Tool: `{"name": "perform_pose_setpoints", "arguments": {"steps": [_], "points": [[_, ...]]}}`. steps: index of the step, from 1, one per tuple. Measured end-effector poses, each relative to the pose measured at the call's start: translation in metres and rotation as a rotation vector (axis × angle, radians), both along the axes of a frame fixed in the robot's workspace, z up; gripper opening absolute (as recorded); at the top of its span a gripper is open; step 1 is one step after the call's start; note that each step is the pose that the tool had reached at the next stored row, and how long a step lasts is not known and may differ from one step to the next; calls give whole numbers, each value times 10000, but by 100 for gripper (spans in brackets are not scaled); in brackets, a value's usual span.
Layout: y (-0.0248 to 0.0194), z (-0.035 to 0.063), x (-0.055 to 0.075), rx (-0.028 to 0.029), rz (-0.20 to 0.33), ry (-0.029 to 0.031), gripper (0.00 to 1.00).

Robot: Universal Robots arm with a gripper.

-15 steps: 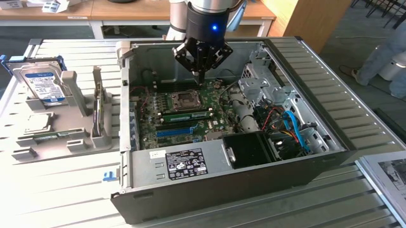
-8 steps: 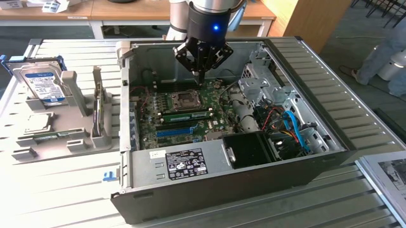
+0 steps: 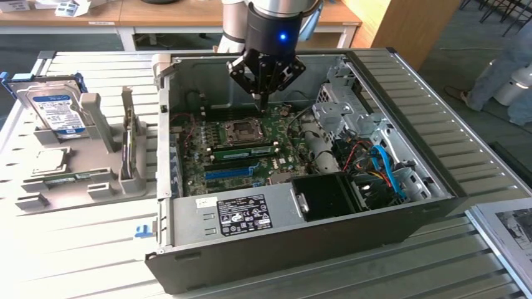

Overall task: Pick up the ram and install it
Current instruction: 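Press down the ram until it locks into place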

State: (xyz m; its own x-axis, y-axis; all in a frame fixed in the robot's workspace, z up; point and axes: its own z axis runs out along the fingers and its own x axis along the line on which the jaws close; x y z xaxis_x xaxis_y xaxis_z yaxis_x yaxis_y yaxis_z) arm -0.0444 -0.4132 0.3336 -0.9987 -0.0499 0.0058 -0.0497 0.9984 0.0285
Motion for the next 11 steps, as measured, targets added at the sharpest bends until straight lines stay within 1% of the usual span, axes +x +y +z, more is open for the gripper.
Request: {"name": "perform_pose_setpoints", "arguments": {"steps": [2, 7, 11], "points": [[0, -4, 0, -2, -186, 1, 10], [0, -6, -9, 0, -200, -2, 10], [2, -7, -120, 0, -214, -2, 10]]}}
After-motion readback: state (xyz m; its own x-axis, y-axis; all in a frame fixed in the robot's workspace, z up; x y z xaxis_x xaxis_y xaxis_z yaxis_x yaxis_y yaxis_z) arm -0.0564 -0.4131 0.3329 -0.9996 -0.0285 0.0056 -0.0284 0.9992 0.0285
